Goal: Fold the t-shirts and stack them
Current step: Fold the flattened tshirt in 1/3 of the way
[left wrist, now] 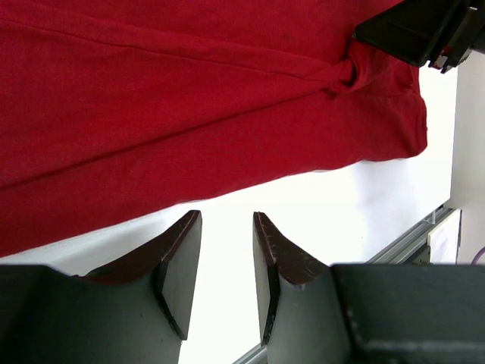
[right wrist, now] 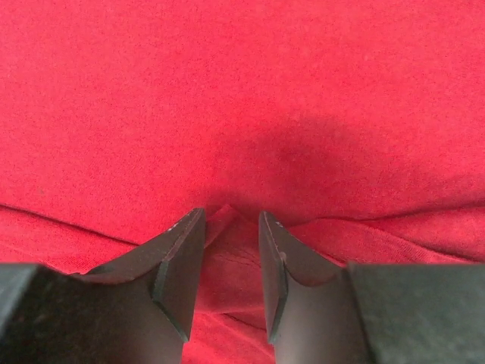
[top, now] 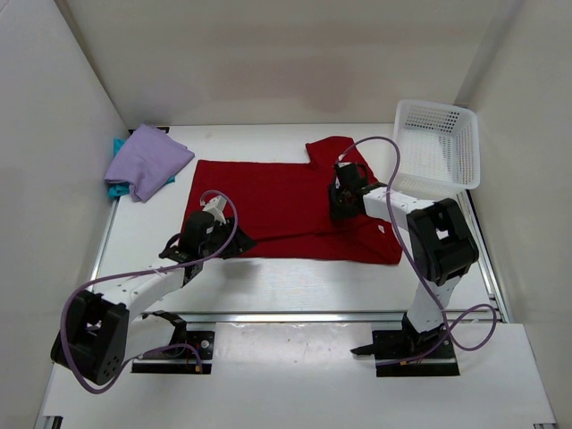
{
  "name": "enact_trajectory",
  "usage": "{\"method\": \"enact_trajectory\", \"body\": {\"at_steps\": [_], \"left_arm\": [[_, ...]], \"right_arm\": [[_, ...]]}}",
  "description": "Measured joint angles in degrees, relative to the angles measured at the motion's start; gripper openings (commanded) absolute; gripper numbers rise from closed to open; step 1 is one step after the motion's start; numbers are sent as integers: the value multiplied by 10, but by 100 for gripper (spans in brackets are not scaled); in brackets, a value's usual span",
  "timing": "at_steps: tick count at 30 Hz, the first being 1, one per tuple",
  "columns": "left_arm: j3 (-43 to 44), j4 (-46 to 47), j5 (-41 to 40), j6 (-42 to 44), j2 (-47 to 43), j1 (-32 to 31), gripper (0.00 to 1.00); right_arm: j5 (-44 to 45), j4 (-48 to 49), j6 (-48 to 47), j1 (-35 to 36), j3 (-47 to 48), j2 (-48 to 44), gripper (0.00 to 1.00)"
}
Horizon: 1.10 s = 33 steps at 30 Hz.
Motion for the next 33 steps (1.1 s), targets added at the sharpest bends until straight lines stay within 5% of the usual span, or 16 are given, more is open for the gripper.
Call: {"method": "enact_trajectory", "body": {"at_steps": [12, 20, 33], "left_arm": [[-8, 11, 0, -4, 1, 0, 44], [-9, 12, 0, -6, 1, 0, 43], [-10, 14, 0, -9, 1, 2, 44]], "right_arm": [[-1, -10, 17, 8, 0, 1, 28], [-26, -11, 26, 6, 0, 1, 0], [-22, -5, 41, 2, 16, -6, 0]]}}
